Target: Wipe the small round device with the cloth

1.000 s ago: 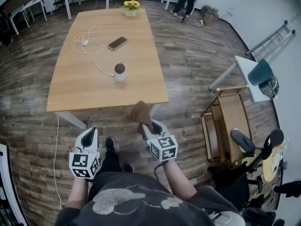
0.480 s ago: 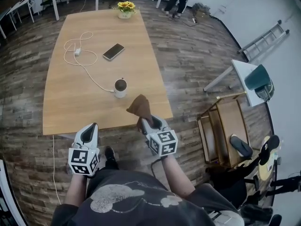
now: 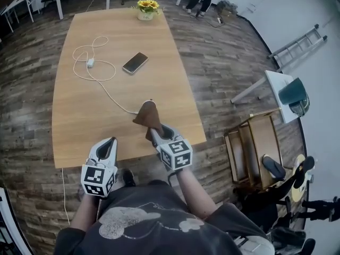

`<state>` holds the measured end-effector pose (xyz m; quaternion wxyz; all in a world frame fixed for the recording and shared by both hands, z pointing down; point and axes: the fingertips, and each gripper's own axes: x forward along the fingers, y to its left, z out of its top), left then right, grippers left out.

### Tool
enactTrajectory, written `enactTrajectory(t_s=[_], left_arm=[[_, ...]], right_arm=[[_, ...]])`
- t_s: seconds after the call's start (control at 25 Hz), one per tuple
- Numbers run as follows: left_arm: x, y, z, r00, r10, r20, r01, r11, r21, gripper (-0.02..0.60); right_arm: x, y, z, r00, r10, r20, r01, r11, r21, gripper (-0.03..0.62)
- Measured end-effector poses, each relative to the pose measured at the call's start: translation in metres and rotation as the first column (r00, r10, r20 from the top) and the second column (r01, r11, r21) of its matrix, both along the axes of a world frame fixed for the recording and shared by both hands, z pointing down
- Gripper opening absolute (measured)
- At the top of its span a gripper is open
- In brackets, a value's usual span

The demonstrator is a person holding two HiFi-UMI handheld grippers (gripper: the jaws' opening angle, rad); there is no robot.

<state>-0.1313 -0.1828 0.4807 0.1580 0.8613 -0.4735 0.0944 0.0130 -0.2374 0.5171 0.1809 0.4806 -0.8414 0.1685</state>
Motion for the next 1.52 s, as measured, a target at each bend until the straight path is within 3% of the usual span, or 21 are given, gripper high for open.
enactTrajectory(t_s=[0.2,0.44,1.2,1.36,1.52], left_arm=[[-0.010,-0.014,0.002,1.000,0.003,0.003,-0.003,1.000,-0.006,0.020],[-0.013,-0.016,0.009,1.000,-0.009,0.000,0.009,0.999,-0.035,0.019],[0.054,-0.040,0.004,1.000,-0.016,-0.015,0.015,0.999,-0.032,0.020],[0.057,-0.041,0.003,0.999,-0.039,-0.007,0.039,0.999,-0.036,0.020],[0.058,-0.040,0.005,0.998,-0.066,0.005,0.066,0.997,-0.039,0.020]], right_arm=[[-0.017,-0.021,0.011,1.000,-0.004,-0.029,0.003,0.999,-0.044,0.080],[-0.011,-0.031,0.025,0.999,-0.012,-0.046,0.007,0.995,-0.096,0.080],[0.100,-0.033,0.041,0.993,0.061,-0.105,-0.077,0.984,-0.159,0.080],[0.073,-0.028,0.018,0.997,-0.070,-0.013,0.068,0.994,-0.089,0.080],[0.033,-0.015,0.017,0.962,-0.271,-0.010,0.270,0.961,-0.061,0.081]])
